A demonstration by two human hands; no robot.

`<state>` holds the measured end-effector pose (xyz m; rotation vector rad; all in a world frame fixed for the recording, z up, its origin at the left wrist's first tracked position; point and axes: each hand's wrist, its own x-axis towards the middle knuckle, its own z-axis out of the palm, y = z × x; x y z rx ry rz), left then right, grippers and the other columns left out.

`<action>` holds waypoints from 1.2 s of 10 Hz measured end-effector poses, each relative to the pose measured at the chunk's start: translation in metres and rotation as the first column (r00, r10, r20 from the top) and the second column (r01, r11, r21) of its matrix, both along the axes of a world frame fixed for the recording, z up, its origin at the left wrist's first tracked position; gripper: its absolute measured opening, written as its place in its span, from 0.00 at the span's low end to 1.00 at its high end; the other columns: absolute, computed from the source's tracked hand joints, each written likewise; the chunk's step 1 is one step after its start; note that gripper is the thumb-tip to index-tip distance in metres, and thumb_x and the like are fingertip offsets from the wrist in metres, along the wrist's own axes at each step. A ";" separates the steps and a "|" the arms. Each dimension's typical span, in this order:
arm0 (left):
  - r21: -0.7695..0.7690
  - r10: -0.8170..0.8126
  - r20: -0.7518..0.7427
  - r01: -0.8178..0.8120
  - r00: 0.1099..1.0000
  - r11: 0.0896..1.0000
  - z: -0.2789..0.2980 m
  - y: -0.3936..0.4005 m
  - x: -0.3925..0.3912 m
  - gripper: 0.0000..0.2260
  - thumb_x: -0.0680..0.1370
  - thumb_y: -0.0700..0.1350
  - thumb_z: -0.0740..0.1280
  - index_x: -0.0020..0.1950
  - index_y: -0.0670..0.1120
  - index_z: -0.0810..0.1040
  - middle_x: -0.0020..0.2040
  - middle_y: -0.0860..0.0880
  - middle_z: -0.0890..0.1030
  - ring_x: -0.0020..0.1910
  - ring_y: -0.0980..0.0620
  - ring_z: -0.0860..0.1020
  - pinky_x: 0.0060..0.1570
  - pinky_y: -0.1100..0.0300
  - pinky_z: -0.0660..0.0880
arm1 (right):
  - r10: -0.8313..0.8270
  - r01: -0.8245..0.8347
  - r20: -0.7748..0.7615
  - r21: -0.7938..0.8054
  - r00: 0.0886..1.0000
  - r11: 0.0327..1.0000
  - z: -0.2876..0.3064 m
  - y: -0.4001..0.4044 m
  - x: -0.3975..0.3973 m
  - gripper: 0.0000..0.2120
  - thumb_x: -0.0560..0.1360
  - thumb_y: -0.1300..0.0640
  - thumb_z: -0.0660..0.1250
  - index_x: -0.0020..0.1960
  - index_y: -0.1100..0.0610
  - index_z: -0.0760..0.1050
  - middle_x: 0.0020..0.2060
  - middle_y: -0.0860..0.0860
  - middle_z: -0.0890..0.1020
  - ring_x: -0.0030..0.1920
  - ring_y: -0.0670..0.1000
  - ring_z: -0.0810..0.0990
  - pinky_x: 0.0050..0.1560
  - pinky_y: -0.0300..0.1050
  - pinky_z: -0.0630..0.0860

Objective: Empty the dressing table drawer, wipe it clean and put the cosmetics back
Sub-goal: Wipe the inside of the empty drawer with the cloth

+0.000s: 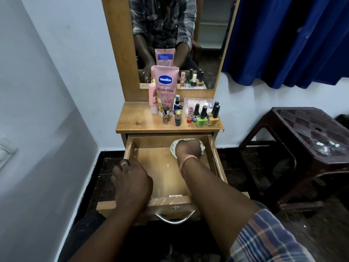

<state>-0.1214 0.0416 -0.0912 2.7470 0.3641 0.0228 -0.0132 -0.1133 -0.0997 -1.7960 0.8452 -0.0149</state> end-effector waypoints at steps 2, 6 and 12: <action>-0.010 -0.008 0.003 0.008 1.000 1.000 0.000 0.001 0.000 0.25 0.76 0.36 0.58 0.74 0.41 0.66 0.68 0.37 0.70 0.64 0.37 0.66 0.65 0.40 0.65 | 0.101 -0.102 -0.015 -0.158 0.995 0.982 -0.009 -0.006 -0.001 0.22 0.78 0.58 0.63 0.70 0.65 0.71 0.67 0.62 0.75 0.66 0.63 0.75 0.63 0.51 0.74; 0.000 -0.005 -0.019 0.005 1.000 1.000 -0.001 0.002 0.001 0.23 0.76 0.37 0.60 0.72 0.41 0.68 0.68 0.38 0.71 0.65 0.37 0.65 0.66 0.42 0.64 | 0.525 -0.556 -0.378 -0.797 0.763 0.235 -0.011 -0.030 -0.022 0.16 0.77 0.64 0.59 0.61 0.60 0.79 0.60 0.60 0.79 0.60 0.63 0.79 0.57 0.55 0.80; -0.388 0.379 -0.046 -0.366 0.924 0.846 0.014 0.079 0.019 0.21 0.79 0.39 0.64 0.72 0.43 0.71 0.68 0.36 0.74 0.66 0.33 0.73 0.63 0.44 0.72 | 0.760 -0.681 -0.332 -0.706 0.559 0.192 -0.010 0.001 -0.038 0.09 0.80 0.60 0.62 0.55 0.58 0.80 0.46 0.58 0.85 0.47 0.58 0.84 0.51 0.50 0.81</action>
